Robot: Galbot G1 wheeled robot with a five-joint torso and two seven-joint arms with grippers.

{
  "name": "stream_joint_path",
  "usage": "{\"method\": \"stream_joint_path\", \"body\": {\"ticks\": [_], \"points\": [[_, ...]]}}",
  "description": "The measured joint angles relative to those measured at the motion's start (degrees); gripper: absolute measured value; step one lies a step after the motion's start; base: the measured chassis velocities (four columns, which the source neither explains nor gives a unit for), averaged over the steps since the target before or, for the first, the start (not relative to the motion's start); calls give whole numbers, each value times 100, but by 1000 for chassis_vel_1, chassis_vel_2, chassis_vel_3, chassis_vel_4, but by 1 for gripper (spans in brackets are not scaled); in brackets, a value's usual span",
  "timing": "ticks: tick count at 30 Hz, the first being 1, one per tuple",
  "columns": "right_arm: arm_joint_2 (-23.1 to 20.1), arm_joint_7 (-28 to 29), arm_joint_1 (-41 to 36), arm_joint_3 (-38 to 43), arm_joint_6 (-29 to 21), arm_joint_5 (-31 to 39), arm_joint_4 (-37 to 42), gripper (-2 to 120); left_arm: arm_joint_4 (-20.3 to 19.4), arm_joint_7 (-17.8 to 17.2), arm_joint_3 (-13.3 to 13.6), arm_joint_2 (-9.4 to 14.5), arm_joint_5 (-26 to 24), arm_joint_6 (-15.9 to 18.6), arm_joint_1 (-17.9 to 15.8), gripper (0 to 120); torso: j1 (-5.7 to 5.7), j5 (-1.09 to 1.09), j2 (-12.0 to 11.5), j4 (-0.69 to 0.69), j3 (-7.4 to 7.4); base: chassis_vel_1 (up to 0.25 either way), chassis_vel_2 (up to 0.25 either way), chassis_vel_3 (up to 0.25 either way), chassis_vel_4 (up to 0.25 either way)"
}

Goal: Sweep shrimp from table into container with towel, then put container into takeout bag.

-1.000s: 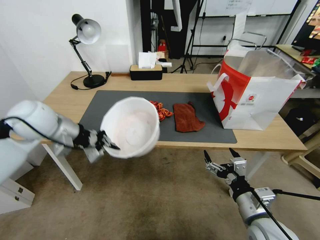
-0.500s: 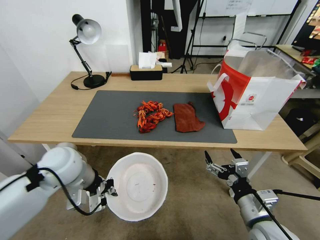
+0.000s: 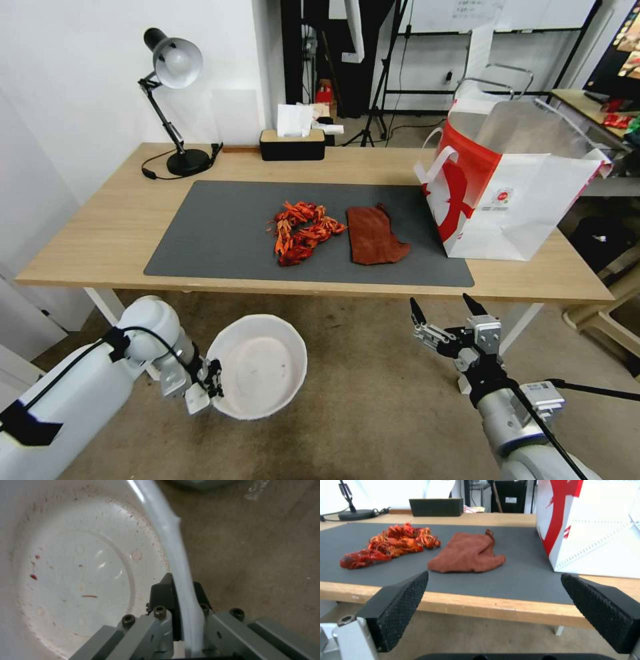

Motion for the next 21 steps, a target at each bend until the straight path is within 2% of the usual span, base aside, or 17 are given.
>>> {"method": "stream_joint_path", "body": {"ticks": [2,3,5,6,7,9,13,21], "points": [[-4,-24,29,-13,43,29,-26,100,203,-134,94,-137,-62,26,-278,0,0,1,0,1,0,0,0,0,0],[-4,-24,29,-13,43,29,-26,100,203,-134,94,-137,-62,26,-278,0,0,1,0,1,0,0,0,0,0],[-16,-28,61,-33,46,91,-48,100,352,-219,170,-210,-87,32,-488,0,0,1,0,1,0,0,0,0,0],[-37,-26,101,-57,50,165,-69,100,472,-274,272,-269,-98,35,-674,0,0,1,0,0,0,0,0,0,0],[-37,-26,101,-57,50,165,-69,100,472,-274,272,-269,-98,35,-674,0,0,1,0,0,0,0,0,0,0],[-92,-22,172,-83,60,281,-92,100,562,-327,440,-312,-96,52,-872,0,0,1,0,-1,0,0,0,0,0],[-287,5,360,-144,61,577,-108,100,534,-443,543,-356,-86,108,-1011,0,0,0,0,1,0,0,0,0,0],[-734,107,786,-357,61,1009,-334,100,382,-522,567,-386,69,69,-1134,0,0,1,0,0,0,0,0,0,0]]}}
